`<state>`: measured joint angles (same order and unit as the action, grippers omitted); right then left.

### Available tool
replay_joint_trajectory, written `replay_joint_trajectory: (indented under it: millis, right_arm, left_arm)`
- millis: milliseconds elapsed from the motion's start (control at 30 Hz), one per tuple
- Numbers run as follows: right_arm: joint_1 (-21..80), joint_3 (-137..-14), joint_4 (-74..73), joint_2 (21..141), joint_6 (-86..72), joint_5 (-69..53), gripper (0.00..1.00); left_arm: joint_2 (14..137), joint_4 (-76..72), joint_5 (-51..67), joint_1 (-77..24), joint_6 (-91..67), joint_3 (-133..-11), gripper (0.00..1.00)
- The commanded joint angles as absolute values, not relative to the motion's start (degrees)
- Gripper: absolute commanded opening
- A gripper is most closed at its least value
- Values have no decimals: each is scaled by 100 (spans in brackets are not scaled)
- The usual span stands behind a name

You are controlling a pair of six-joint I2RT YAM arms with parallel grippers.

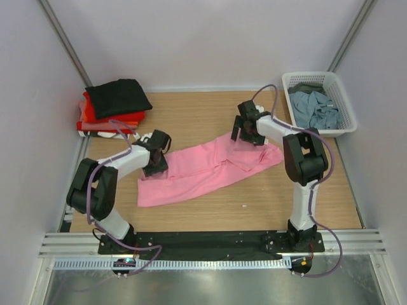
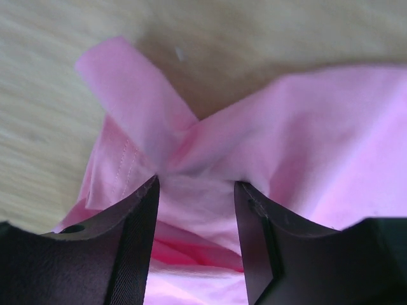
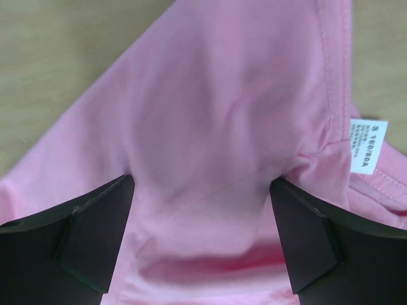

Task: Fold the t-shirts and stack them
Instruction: Fold the tshirt

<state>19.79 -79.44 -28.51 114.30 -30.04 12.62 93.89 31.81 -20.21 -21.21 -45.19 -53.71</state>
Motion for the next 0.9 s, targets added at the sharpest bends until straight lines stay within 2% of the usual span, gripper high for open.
replay_joint_trajectory:
  millis: [0,167,333,500,700,867]
  right_arm:
    - [1881,-9366,-3286,12399,-2699,915,94]
    - [1872,-11850,-3788,13779,-2356,107,94]
    - [1925,-13189,-3578,14842,-2346,-1238,94]
    - [2161,-13842,-3077,15468,-2505,-1731,94]
    - [2329,-14062,-1882,15829,-2856,-2390,94]
    - [2320,-14309,-1294,15987,-2891,-2434,95]
  left_arm:
    - [8825,3621,-1714,-2679,-5044,-4993,53]
    - [8526,3639,-1591,-3549,-5720,-4536,52]
    - [8376,3252,-1477,-4655,-6686,-3956,52]
    - [8893,2901,-1267,-5457,-7101,-4367,53]
    - [9843,2681,-1037,-6449,-7365,-5518,53]
    - [10265,2715,-905,-6811,-7436,-6178,53]
